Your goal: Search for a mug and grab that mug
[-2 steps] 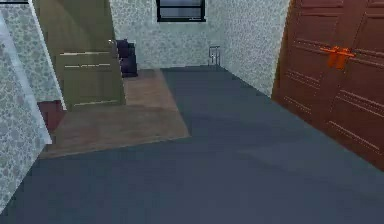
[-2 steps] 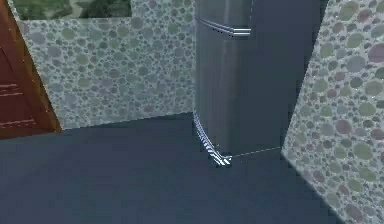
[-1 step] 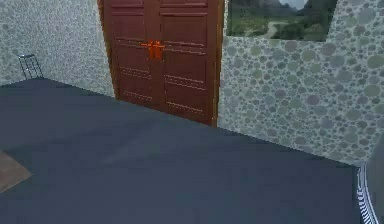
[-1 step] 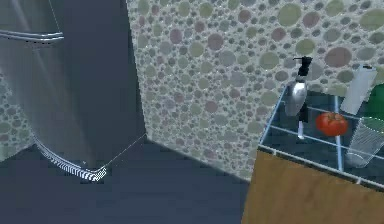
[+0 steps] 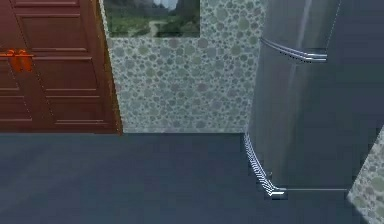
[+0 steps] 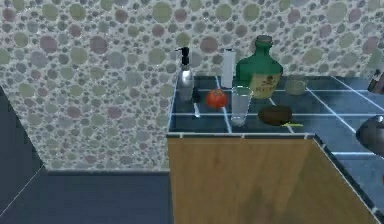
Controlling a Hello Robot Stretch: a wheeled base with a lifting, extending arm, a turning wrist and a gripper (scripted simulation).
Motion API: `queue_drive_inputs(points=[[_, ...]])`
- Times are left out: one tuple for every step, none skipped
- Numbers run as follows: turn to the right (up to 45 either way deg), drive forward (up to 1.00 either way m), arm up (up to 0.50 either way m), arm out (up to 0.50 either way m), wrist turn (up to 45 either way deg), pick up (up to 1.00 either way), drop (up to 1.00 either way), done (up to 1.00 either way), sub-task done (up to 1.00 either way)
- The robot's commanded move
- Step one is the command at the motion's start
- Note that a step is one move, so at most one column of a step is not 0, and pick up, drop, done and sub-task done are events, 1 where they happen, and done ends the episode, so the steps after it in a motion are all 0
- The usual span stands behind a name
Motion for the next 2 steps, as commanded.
queue_drive_inputs(points=[[0.0,0.1,0.0,0.0,0.0,0.0,0.0,0.0,0.0],[45.0,0.0,0.0,0.0,0.0,0.0,0.0,0.0,0.0]])
